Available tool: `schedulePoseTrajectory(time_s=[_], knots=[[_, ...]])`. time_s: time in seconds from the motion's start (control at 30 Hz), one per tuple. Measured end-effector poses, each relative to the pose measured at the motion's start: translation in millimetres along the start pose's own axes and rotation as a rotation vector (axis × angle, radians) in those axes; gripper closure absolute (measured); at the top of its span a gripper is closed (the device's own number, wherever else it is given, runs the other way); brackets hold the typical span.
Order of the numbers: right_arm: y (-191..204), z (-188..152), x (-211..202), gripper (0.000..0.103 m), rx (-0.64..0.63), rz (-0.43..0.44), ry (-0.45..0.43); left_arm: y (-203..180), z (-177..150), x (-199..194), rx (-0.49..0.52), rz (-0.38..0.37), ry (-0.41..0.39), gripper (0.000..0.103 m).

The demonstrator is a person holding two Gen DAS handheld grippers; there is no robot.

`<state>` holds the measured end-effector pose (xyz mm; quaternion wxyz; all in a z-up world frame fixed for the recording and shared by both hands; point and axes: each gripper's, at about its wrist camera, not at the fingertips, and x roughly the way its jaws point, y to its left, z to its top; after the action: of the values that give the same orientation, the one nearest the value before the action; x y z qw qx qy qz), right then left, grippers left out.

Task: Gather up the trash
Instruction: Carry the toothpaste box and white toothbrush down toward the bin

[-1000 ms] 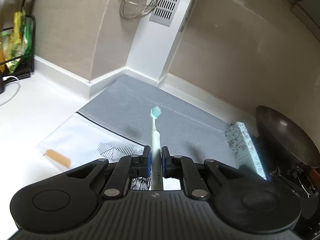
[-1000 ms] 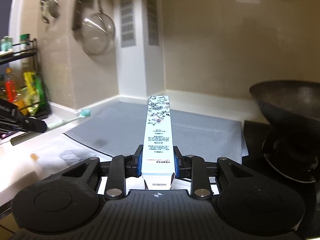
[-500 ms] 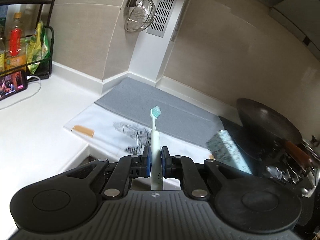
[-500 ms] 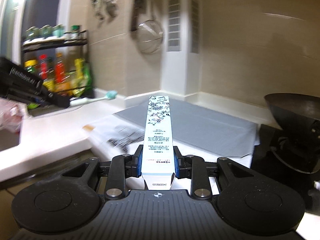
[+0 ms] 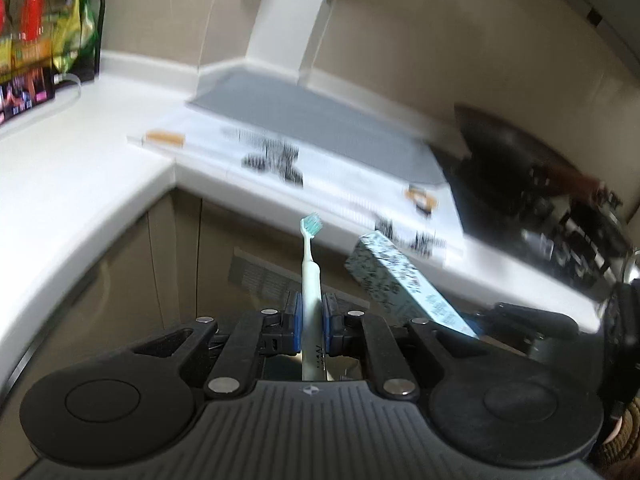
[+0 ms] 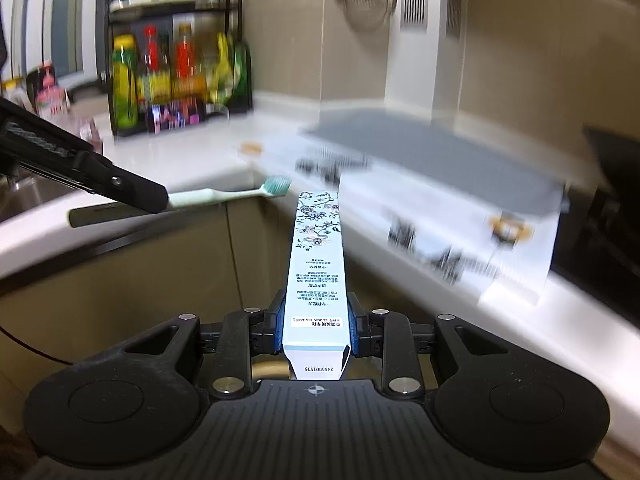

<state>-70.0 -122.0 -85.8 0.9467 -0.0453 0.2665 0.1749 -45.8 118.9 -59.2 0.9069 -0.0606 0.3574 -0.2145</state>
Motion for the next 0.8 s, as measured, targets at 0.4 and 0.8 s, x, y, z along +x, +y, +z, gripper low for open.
schedulePoseTrajectory(time_s=[0.4, 0.8], knots=[[3.1, -35.4, 35.1, 0.073, 0.041, 0.019, 0.179, 6.7, -43.7, 56.5, -0.002, 0.041, 0.156, 0.093], [4.9, -48.0, 63.0, 0.073, 0.023, 0.043, 0.284, 13.0, -68.8, 105.8, 0.028, 0.075, 0.271, 0.093]])
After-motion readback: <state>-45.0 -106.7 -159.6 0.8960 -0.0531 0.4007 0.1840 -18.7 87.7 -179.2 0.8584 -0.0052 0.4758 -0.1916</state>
